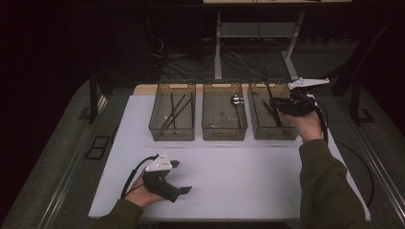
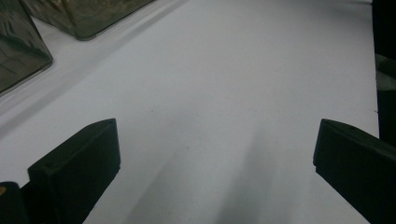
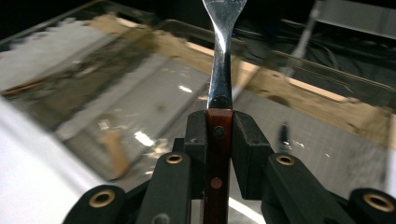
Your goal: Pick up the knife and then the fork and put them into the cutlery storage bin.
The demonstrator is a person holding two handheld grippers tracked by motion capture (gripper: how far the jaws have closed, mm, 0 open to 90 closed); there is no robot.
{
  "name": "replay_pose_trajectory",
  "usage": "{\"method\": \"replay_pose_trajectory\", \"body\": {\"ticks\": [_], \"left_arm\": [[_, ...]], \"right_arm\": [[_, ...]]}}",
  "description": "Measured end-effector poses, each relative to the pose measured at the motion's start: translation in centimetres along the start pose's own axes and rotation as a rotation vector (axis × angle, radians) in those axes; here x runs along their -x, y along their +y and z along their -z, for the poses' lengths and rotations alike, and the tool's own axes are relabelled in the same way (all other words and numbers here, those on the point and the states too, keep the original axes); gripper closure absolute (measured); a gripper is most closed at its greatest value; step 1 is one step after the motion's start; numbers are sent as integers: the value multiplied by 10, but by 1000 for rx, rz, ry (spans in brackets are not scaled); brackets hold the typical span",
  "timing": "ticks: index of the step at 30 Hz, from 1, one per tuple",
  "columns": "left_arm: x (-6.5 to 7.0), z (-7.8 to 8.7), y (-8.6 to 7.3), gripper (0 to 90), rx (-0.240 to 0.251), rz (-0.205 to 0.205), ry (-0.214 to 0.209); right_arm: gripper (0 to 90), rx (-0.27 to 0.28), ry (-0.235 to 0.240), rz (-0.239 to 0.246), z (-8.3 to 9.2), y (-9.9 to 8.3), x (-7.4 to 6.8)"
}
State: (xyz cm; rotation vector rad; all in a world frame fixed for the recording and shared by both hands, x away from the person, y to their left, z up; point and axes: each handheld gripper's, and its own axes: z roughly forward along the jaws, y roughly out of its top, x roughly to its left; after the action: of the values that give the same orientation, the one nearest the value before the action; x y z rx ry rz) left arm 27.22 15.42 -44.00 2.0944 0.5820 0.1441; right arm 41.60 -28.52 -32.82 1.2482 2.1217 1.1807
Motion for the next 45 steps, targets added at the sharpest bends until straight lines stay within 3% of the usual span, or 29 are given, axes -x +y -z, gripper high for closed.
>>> {"method": "replay_pose_trajectory", "body": {"ticks": [6,9,11,16,18,21,27,30,33,41,45], "left_arm": [[-1,0,0,0,0,-1,-1],[0,0,0,0,0,-1,-2],[0,0,0,0,3,1,-2],[-1,1,0,0,4,0,-1],[-2,1,0,0,3,2,-1],[-3,1,1,0,3,0,1],[-7,1,1,0,9,8,9],[-9,1,1,0,4,8,16],[-12,1,1,0,4,13,23],[-13,1,1,0,5,12,23],[-13,2,0,0,10,18,23]], "right_arm": [[769,-50,-79,-68,-17,-10,28],[768,-84,-80,-107,-27,-18,37],[768,-105,-76,-127,-34,-24,40],[747,-183,-115,-119,-48,-39,42],[658,-156,-90,-145,-47,-43,43],[539,-133,-94,-152,-42,-45,42],[386,-73,-77,-148,-29,-47,35],[344,-49,-60,-145,-23,-49,30],[308,-24,-92,-125,-17,-51,23],[215,67,-36,-144,3,-61,8],[192,69,-23,-103,7,-70,-4]]}}
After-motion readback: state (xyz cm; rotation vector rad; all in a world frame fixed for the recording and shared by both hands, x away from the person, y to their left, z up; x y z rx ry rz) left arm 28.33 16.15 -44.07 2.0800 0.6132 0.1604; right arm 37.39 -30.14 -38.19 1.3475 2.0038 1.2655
